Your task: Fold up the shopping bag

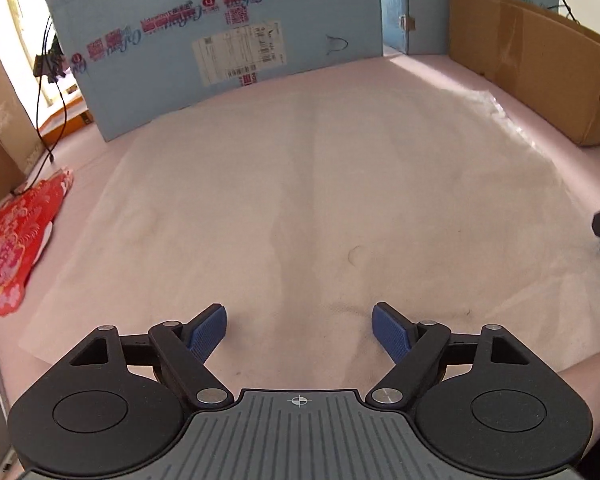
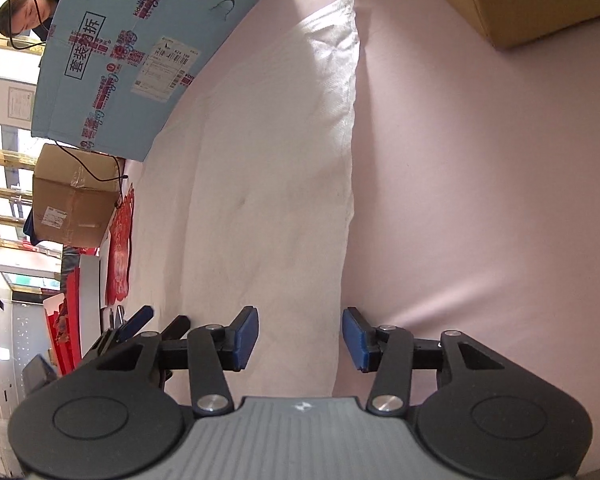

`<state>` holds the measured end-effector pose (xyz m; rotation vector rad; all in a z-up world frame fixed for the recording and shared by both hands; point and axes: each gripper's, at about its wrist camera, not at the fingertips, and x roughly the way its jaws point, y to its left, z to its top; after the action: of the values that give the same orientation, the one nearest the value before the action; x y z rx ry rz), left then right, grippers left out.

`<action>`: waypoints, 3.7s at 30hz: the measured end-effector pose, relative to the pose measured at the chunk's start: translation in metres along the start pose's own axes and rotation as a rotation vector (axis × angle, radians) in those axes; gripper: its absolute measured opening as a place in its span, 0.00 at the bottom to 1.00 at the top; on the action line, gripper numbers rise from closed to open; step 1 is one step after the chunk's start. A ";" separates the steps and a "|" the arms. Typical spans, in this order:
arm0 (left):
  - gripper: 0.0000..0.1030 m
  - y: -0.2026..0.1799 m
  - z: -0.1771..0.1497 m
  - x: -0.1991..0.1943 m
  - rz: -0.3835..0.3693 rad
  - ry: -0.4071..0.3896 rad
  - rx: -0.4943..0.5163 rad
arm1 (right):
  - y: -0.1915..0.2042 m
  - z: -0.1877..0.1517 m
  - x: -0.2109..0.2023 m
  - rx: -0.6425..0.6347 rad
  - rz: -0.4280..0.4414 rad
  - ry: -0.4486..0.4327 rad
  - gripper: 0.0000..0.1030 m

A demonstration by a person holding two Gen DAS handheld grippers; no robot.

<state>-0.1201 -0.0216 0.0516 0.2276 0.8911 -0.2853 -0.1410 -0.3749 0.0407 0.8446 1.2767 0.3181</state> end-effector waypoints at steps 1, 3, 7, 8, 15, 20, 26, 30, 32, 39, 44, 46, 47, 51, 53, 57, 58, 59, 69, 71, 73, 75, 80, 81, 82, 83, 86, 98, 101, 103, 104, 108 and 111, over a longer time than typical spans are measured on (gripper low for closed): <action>0.83 0.003 -0.001 0.001 -0.010 0.001 -0.020 | -0.001 -0.003 0.000 0.006 0.006 -0.005 0.47; 0.88 0.009 -0.003 0.005 -0.030 0.006 -0.049 | -0.002 -0.009 0.000 0.019 0.016 -0.023 0.48; 0.94 0.013 -0.004 0.010 -0.048 0.008 -0.050 | -0.014 -0.016 -0.001 0.121 0.090 -0.062 0.47; 0.96 0.012 -0.005 0.011 -0.053 0.008 -0.047 | -0.015 -0.017 0.001 0.140 0.104 -0.066 0.46; 0.98 0.013 -0.003 0.016 -0.102 0.020 0.002 | -0.008 -0.025 0.014 0.184 0.130 -0.083 0.08; 0.98 0.023 0.006 0.009 -0.156 -0.022 0.016 | 0.010 -0.018 -0.007 0.117 0.015 -0.258 0.01; 0.98 0.039 0.013 0.003 -0.178 -0.045 0.015 | 0.028 -0.006 -0.033 0.034 -0.101 -0.410 0.01; 0.98 0.040 0.010 0.011 -0.063 -0.019 0.094 | 0.045 -0.004 -0.038 -0.020 -0.109 -0.462 0.01; 0.98 0.038 0.007 0.017 -0.026 -0.012 0.146 | 0.059 -0.002 -0.036 -0.069 -0.125 -0.477 0.01; 0.98 0.051 0.006 0.016 -0.050 -0.021 0.096 | 0.127 0.008 -0.022 -0.262 0.074 -0.488 0.01; 0.98 0.076 0.006 0.007 0.014 -0.051 0.024 | 0.179 0.024 0.017 -0.397 0.186 -0.393 0.01; 0.98 0.087 0.004 0.001 0.050 -0.046 -0.001 | 0.199 0.030 0.035 -0.447 0.223 -0.349 0.01; 0.98 0.094 0.001 -0.003 0.075 -0.041 -0.016 | 0.208 0.031 0.042 -0.468 0.237 -0.332 0.01; 0.98 0.116 -0.013 -0.013 0.164 -0.017 -0.058 | 0.245 0.039 0.073 -0.567 0.305 -0.257 0.01; 0.98 0.123 -0.018 -0.013 0.204 0.002 -0.063 | 0.261 0.039 0.087 -0.611 0.329 -0.231 0.01; 0.98 0.131 -0.024 -0.013 0.212 -0.003 -0.083 | 0.280 0.043 0.121 -0.650 0.347 -0.170 0.01; 0.98 0.131 -0.024 -0.013 0.211 -0.005 -0.082 | 0.285 0.043 0.130 -0.659 0.345 -0.155 0.01; 0.98 0.131 -0.023 -0.012 0.210 -0.006 -0.080 | 0.289 0.043 0.138 -0.668 0.343 -0.140 0.01; 0.98 0.136 -0.027 -0.015 0.180 -0.004 -0.145 | 0.318 0.028 0.189 -0.751 0.324 -0.053 0.01; 0.98 0.138 -0.027 -0.016 0.188 0.001 -0.159 | 0.317 0.025 0.200 -0.757 0.314 -0.032 0.01; 0.98 0.141 -0.027 -0.023 0.202 -0.010 -0.182 | 0.317 0.023 0.205 -0.758 0.301 -0.018 0.01; 0.98 0.145 -0.028 -0.031 0.209 -0.021 -0.213 | 0.317 0.022 0.211 -0.758 0.287 -0.005 0.01; 0.98 0.152 -0.036 -0.049 0.245 -0.038 -0.276 | 0.316 0.020 0.236 -0.752 0.257 0.041 0.03; 0.98 0.153 -0.037 -0.051 0.248 -0.037 -0.281 | 0.315 0.019 0.240 -0.748 0.251 0.051 0.05; 0.98 0.154 -0.038 -0.053 0.250 -0.035 -0.286 | 0.315 0.018 0.241 -0.742 0.252 0.059 0.06; 0.98 0.153 -0.039 -0.054 0.249 -0.032 -0.290 | 0.314 0.018 0.242 -0.736 0.259 0.067 0.07; 0.98 0.149 -0.041 -0.058 0.244 -0.022 -0.289 | 0.314 0.015 0.241 -0.731 0.282 0.077 0.18; 0.98 0.141 -0.031 -0.053 0.220 -0.024 -0.286 | 0.275 0.061 0.163 -0.628 0.178 -0.188 0.59; 0.98 0.137 -0.027 -0.053 0.184 -0.041 -0.295 | 0.247 0.080 0.145 -0.569 0.073 -0.250 0.59; 0.98 0.131 -0.022 -0.053 0.163 -0.052 -0.281 | 0.228 0.093 0.139 -0.529 -0.001 -0.272 0.59; 0.98 0.126 -0.018 -0.053 0.147 -0.062 -0.262 | 0.219 0.099 0.137 -0.509 -0.038 -0.283 0.59; 0.98 0.100 -0.006 -0.044 0.083 -0.063 -0.159 | 0.190 0.124 0.143 -0.424 -0.098 -0.269 0.59; 0.98 0.087 -0.005 -0.030 0.059 -0.016 -0.104 | 0.171 0.139 0.163 -0.363 -0.105 -0.242 0.59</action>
<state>-0.1118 0.0656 0.0787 0.1546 0.8795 -0.1848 0.0762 -0.2086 0.0528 0.4887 0.9938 0.3400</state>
